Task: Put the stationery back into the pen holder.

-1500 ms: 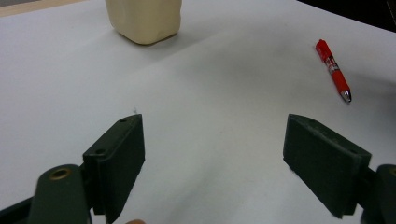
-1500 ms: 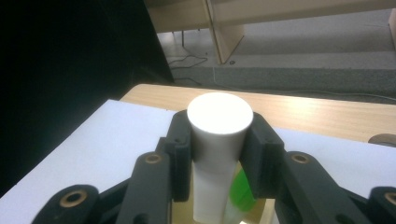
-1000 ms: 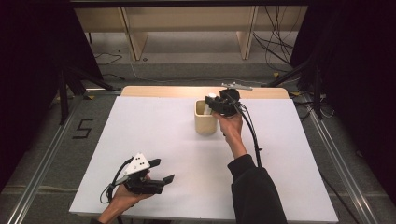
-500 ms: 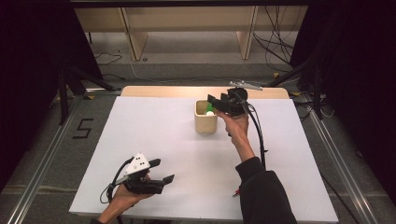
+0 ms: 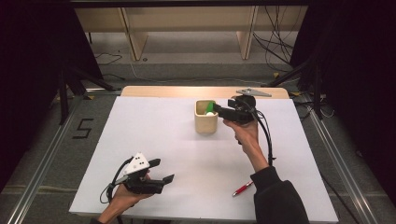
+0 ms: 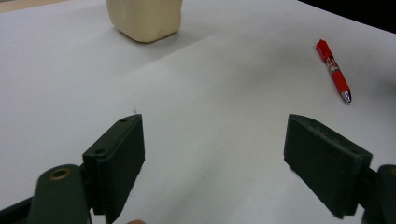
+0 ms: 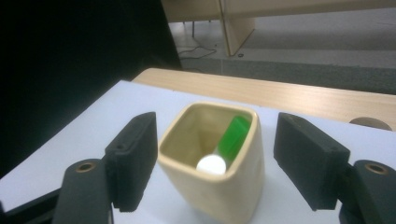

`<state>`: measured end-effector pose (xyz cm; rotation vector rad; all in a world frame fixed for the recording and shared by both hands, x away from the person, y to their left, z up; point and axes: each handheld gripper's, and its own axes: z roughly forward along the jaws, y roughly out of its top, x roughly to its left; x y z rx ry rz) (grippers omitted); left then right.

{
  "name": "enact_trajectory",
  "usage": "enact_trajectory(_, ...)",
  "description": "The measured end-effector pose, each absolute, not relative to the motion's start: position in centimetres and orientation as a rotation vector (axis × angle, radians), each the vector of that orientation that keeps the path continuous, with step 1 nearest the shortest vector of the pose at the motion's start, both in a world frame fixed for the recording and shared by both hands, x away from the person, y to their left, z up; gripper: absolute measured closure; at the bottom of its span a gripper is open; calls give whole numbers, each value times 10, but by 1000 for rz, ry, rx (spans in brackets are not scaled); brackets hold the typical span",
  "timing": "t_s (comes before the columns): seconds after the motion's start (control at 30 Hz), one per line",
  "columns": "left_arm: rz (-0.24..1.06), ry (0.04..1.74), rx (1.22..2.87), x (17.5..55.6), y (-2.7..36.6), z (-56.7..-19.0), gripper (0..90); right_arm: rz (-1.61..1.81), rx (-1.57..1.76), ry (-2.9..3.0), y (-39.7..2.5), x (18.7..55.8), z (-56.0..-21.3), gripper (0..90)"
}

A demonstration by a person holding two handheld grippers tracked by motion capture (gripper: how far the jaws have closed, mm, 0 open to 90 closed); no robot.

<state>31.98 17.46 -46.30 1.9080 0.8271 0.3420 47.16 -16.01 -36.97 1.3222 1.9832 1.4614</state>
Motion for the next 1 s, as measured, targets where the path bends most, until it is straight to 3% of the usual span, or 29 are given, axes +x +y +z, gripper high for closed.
enact_trajectory(1.0, 339, 836, 1930, 321, 173, -465, 199, 1308, 1040, 2274, -230, 366, -405, 278)
